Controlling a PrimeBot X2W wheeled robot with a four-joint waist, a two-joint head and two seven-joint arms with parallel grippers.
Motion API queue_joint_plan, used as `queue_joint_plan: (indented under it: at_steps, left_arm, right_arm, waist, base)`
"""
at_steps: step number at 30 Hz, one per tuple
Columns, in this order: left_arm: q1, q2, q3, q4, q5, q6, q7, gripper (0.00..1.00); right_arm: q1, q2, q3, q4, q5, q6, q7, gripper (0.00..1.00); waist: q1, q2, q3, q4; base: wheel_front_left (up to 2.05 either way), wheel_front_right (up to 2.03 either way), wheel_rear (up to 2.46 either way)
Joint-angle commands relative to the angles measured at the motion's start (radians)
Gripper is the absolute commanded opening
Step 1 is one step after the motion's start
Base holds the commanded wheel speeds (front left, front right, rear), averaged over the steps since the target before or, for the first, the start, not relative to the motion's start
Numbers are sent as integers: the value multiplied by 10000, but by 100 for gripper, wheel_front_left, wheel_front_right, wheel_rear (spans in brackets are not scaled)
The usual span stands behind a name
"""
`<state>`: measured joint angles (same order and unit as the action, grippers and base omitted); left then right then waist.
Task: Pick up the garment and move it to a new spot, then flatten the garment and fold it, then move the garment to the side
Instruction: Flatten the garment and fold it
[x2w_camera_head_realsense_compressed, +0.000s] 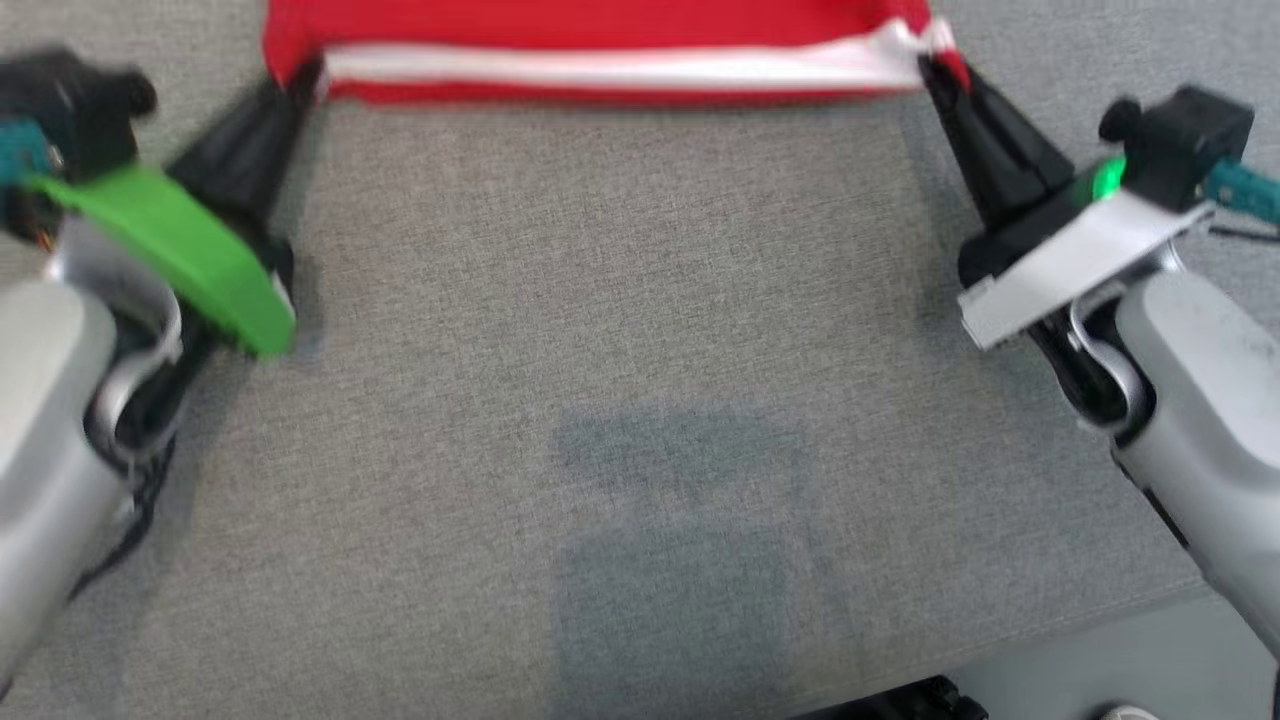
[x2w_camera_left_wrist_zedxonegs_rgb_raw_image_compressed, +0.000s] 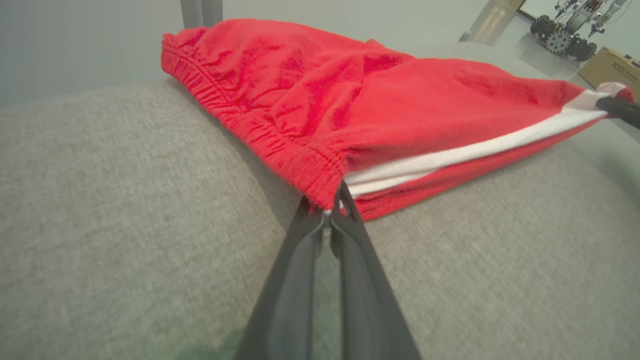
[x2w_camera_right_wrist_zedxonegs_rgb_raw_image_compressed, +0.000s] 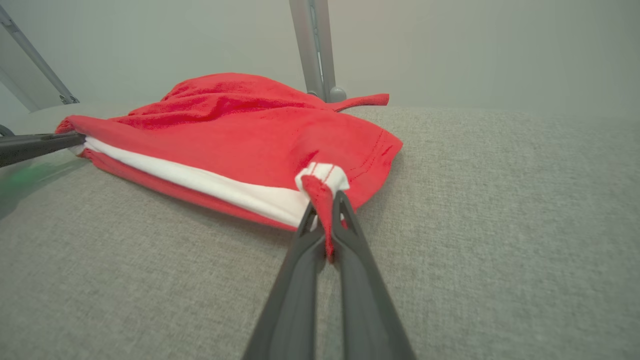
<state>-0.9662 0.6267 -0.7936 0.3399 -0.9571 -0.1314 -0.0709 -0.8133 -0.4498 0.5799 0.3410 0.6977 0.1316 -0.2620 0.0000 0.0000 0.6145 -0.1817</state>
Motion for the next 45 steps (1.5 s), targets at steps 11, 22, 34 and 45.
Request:
queue_joint_plan:
  at_steps: [11,22,34,45]
  left_arm:
    - [6495,1698,-1219,-4190,-899,2725,-465,0]
    - [9821,1083,-819,-6771,-1826,4807,-1802,0]
    - [5014,-816,-182,-6074,-2343,4795,639,0]
    - [1730,-2465,-105,-2569,-2363,4582,1876,0]
  right_arm:
    - [5098,-1470,-756,-1760,-620,-30,-35,0]
    - [9852,-876,-3362,-4562,-1040,-27,675,0]
    - [4342,-454,-3524,-3710,-392,-14,3220,0]
    - [575,-200,-2316,-264,-284,-13,3193,0]
  waist:
    - [0,0,-3748,742]
    - [0,0,-4409,1355]
    - [0,0,-2109,2489]
    - [0,0,-1148,3129]
  base:
    - [0,0,0]
    - [0,0,0]
    - [0,0,0]
    - [0,0,0]
